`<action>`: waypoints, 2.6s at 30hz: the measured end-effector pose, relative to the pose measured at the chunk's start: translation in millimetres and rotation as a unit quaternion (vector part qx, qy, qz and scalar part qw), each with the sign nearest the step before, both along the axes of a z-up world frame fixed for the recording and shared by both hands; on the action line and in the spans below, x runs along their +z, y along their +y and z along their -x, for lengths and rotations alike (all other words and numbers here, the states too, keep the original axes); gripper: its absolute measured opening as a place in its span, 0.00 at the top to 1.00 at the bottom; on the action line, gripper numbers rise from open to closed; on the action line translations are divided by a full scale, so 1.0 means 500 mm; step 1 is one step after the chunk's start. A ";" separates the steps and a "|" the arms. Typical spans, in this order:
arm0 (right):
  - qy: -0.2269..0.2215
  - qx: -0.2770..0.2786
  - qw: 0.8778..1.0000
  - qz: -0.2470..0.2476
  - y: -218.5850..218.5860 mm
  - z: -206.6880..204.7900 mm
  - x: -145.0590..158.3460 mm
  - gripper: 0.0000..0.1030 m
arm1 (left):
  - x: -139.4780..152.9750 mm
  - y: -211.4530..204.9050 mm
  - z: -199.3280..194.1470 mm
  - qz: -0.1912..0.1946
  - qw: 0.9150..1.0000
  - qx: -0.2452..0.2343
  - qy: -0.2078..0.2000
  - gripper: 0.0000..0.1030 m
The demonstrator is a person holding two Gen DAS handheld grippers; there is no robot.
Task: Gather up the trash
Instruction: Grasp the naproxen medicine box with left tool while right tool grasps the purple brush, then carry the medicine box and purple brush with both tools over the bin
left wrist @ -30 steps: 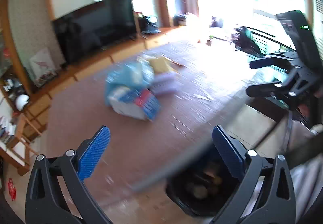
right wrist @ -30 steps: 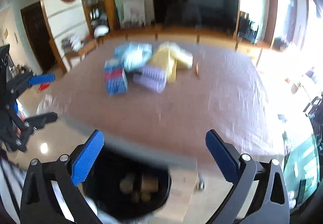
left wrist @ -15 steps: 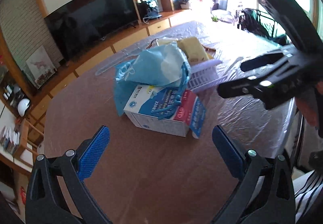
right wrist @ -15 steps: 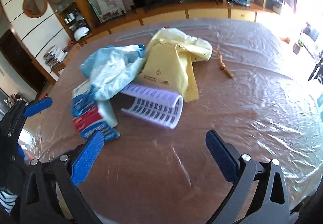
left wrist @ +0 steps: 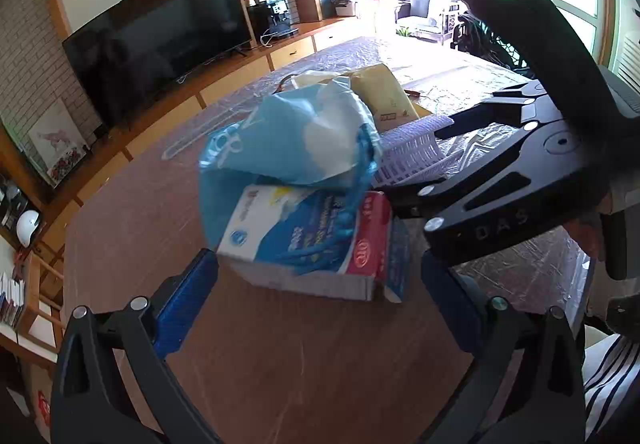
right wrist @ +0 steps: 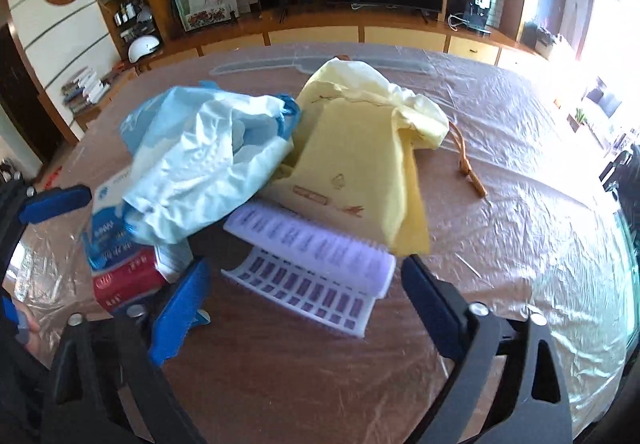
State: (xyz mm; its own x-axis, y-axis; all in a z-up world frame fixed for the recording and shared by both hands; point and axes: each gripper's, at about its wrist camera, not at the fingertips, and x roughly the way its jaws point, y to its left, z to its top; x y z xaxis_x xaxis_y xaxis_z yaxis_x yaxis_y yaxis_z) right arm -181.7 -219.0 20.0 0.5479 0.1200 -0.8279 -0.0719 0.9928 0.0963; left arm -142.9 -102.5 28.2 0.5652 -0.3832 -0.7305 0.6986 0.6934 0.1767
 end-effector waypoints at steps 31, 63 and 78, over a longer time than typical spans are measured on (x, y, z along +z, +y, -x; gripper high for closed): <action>0.009 -0.055 0.998 -0.016 -0.091 0.037 0.019 0.13 | -0.002 0.088 -0.045 0.091 0.988 0.088 0.088 0.32; 0.005 -0.066 0.996 -0.054 -0.133 0.053 0.027 0.27 | 0.017 0.088 -0.039 0.067 0.988 0.130 0.051 0.54; 0.016 -0.015 0.997 -0.078 -0.129 0.118 0.028 0.27 | 0.001 0.103 0.024 0.078 0.982 0.157 0.076 0.54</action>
